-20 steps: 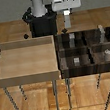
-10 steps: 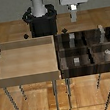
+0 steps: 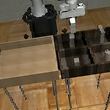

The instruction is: Place the milk carton into the appropriate compartment.

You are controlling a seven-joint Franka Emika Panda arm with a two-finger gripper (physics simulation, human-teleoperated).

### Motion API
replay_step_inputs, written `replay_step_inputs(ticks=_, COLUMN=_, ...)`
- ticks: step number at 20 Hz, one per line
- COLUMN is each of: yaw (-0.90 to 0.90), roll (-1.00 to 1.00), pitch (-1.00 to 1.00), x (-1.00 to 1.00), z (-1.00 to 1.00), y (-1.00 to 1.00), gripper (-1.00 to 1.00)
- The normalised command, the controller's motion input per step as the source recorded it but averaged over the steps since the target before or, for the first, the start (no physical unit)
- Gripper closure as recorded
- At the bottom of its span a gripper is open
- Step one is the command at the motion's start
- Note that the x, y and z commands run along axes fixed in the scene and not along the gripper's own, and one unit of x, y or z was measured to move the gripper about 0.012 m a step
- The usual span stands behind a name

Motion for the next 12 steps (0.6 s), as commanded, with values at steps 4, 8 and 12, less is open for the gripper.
replay_step_inputs(ticks=4, yaw=0.00, roll=0.00, pitch=0.00, x=0.00, z=-1.00, y=0.00, gripper=1.00)
replay_step_inputs(ticks=8, yaw=0.00, roll=0.00, pitch=0.00, x=0.00, z=-1.00, y=0.00, gripper=1.00)
replay_step_inputs(ticks=12, yaw=0.00, roll=0.00, pitch=0.00, x=0.00, z=-0.75, y=0.00, gripper=-1.00)
